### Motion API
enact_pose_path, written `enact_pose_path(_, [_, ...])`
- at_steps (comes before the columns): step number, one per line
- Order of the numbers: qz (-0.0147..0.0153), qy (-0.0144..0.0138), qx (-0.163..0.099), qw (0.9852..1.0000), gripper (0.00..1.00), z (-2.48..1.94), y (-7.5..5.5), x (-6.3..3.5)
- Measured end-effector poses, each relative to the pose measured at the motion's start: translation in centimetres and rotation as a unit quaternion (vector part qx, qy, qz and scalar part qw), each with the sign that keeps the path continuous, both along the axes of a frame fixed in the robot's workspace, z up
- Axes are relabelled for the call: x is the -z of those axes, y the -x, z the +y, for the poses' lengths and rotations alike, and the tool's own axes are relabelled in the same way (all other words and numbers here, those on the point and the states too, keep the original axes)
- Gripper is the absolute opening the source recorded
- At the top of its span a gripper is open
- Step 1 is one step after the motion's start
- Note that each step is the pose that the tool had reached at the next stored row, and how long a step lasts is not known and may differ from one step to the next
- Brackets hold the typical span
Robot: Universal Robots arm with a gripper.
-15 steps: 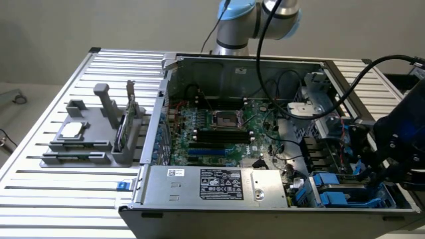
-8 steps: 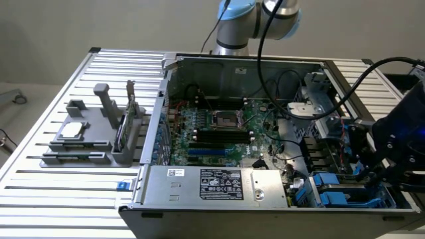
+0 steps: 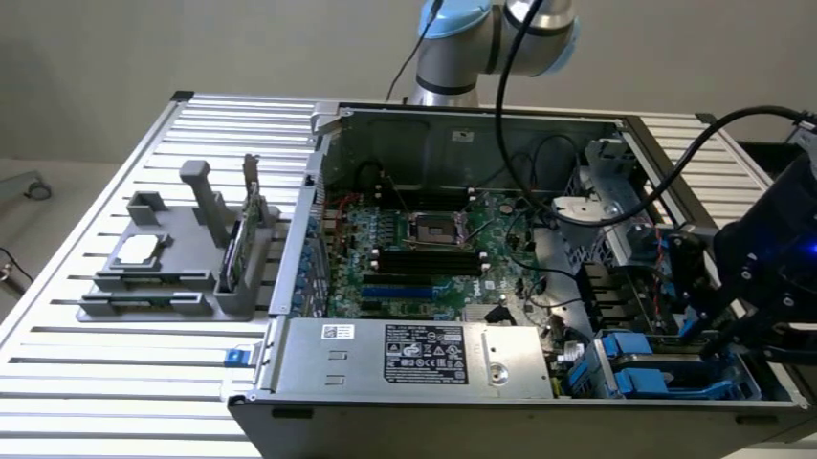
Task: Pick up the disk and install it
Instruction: 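Insert the disk into the insertion slot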
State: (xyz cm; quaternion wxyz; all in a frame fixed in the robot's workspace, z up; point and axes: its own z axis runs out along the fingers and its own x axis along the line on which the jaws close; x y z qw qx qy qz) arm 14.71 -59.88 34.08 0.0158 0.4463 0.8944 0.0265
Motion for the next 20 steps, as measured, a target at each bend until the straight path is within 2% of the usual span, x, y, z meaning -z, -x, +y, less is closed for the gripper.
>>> enact_pose_path(10, [0.0, -0.0042, 0.009, 1.0, 0.25, 0.31, -0.24, 0.0])
enact_pose_path(11, [0.0, -0.0048, 0.01, 0.9999, 0.32, 0.34, -0.27, 0.0])
enact_pose_path(12, [0.0, -0.0054, 0.01, 0.9999, 0.32, 0.37, -0.31, 0.0])
enact_pose_path(20, [0.0001, -0.0137, 0.013, 0.9998, 0.32, 0.62, -0.95, 0.0])
